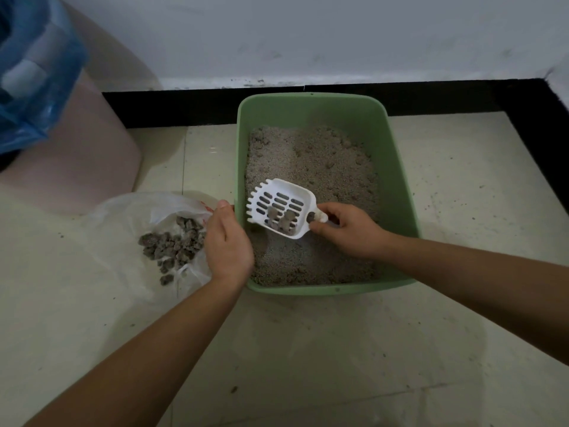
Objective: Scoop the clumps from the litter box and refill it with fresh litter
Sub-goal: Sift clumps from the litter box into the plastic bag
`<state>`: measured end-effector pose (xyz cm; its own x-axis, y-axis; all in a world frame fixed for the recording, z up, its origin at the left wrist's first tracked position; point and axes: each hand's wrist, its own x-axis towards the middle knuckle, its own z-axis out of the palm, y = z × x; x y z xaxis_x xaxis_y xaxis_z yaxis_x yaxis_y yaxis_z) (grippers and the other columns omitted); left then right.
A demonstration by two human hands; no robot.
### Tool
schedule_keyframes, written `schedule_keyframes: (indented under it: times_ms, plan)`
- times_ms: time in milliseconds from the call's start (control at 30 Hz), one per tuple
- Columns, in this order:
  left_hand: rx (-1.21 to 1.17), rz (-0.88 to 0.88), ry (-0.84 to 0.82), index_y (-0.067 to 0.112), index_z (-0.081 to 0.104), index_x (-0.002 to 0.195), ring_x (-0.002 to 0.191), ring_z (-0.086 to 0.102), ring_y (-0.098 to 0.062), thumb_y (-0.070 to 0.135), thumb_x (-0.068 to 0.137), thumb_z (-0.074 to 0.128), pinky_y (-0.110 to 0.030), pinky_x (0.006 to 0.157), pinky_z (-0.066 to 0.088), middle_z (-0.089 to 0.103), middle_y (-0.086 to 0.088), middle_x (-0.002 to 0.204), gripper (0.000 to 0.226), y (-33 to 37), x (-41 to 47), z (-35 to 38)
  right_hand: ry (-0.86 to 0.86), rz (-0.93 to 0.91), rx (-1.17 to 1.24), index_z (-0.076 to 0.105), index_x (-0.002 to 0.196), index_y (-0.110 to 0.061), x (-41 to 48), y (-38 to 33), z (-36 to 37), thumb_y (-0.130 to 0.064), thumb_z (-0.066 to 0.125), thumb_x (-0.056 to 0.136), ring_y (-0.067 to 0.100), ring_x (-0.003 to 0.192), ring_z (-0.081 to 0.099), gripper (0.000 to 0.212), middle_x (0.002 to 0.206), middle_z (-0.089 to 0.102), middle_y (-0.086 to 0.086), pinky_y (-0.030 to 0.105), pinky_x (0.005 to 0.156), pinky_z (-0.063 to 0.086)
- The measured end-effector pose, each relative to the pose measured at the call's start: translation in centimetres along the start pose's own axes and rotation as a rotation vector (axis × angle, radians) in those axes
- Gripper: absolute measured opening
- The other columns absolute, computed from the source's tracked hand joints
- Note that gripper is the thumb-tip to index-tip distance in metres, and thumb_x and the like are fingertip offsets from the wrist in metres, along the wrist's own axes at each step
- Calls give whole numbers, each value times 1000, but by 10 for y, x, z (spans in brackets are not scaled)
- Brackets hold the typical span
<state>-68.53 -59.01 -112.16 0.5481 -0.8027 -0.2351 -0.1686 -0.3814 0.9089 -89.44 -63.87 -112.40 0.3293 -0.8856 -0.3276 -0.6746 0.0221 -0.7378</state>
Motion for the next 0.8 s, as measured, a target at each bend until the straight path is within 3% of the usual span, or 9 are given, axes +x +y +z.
schedule_keyframes:
  times_ms: [200, 267, 367, 500, 567, 667, 733, 800]
  plan:
    - [1, 37, -21, 18, 65, 97, 100, 58, -19, 54, 100, 18, -36, 89, 44, 64, -1, 98, 60, 4, -2, 0, 19, -5, 40, 65, 122, -22, -1, -12, -4, -32, 64, 94, 10, 99, 63, 30, 109, 69, -8, 32, 86, 50]
    - [4, 30, -30, 35, 50, 77, 82, 51, 0, 43, 106, 22, -26, 83, 32, 50, 17, 82, 41, 9, -6, 0, 12, -14, 12, 66, 121, -22, -2, -17, -6, -31, 65, 93, 10, 98, 63, 29, 107, 69, -8, 32, 86, 50]
    - [45, 57, -76, 40, 37, 76, 69, 37, 19, 39, 107, 24, -19, 80, 25, 34, 26, 77, 34, 14, -10, -2, 35, -7, -1, 66, 120, -22, -5, -23, -10, -30, 66, 93, 12, 96, 64, 28, 105, 69, -7, 36, 87, 52]
    - [111, 103, -170, 19, 68, 95, 88, 57, -8, 52, 104, 19, -29, 82, 41, 62, 9, 90, 60, 9, 2, -18, 64, 8, 10, 66, 118, -21, -7, -40, -14, -31, 65, 93, 18, 92, 66, 27, 100, 71, -3, 40, 84, 56]
    - [158, 147, -120, 17, 68, 98, 92, 63, -20, 49, 103, 26, -37, 85, 50, 68, 0, 94, 54, 7, 11, -34, 80, -7, 5, 65, 117, -20, -4, -53, -15, -32, 65, 93, 16, 87, 65, 27, 95, 69, -5, 35, 78, 55]
    - [319, 271, 110, 19, 63, 106, 102, 60, -25, 26, 97, 45, -38, 92, 45, 65, -2, 107, 21, 8, 27, -67, 138, -75, -71, 67, 117, -21, 4, -79, -11, -34, 66, 92, 9, 82, 62, 28, 93, 67, -12, 27, 74, 49]
    - [472, 277, 294, 19, 59, 116, 118, 49, -28, 17, 89, 51, -42, 101, 31, 55, -5, 125, 28, 5, 37, -89, 205, -148, -183, 68, 118, -20, 9, -100, -2, -36, 65, 92, 12, 88, 63, 31, 100, 70, -8, 29, 75, 50]
    - [535, 234, 421, 16, 55, 121, 126, 39, -33, 12, 83, 55, -45, 102, 25, 45, -11, 135, 38, -1, 43, -109, 230, -254, -322, 68, 115, -21, 13, -123, 12, -38, 60, 94, 16, 84, 65, 29, 98, 71, -3, 30, 65, 50]
